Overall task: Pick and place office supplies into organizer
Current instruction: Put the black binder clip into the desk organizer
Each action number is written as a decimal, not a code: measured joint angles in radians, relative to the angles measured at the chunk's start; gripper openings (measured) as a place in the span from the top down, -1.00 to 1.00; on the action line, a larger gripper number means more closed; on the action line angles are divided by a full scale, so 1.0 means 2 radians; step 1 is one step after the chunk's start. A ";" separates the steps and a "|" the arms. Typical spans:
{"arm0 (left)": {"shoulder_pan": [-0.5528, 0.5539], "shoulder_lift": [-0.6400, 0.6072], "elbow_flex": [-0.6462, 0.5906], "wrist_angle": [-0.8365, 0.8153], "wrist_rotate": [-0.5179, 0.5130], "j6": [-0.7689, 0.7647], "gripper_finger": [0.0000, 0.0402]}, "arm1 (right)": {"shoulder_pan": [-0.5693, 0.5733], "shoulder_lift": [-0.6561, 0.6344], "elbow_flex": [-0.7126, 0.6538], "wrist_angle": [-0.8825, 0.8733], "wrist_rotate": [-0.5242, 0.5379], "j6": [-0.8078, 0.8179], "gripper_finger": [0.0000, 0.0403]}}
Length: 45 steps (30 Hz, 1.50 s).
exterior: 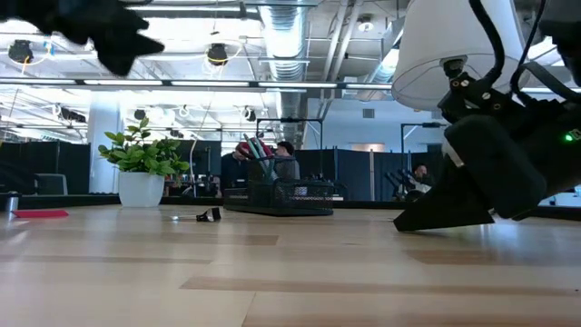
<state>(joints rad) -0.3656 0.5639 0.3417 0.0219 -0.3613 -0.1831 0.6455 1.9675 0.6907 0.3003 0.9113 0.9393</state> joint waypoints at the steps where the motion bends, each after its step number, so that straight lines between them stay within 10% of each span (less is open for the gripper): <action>1: 0.000 0.000 -0.024 0.040 0.010 0.011 0.02 | -0.003 0.000 0.000 0.000 0.002 0.000 0.70; 14: 0.055 0.062 -0.053 0.101 0.011 0.023 0.02 | -0.059 0.000 0.000 -0.002 0.009 -0.027 0.70; 25: 0.184 0.257 -0.043 0.206 0.205 0.071 0.02 | -0.084 0.000 0.000 0.007 0.014 -0.051 0.70; 45: 0.187 0.495 -0.025 0.374 0.197 0.029 0.02 | -0.092 0.000 0.001 0.022 -0.001 -0.012 0.70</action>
<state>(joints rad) 0.0078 1.5541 0.2926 0.7708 0.0329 -0.1245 0.4610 1.9665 0.6926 0.3450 0.9094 0.9148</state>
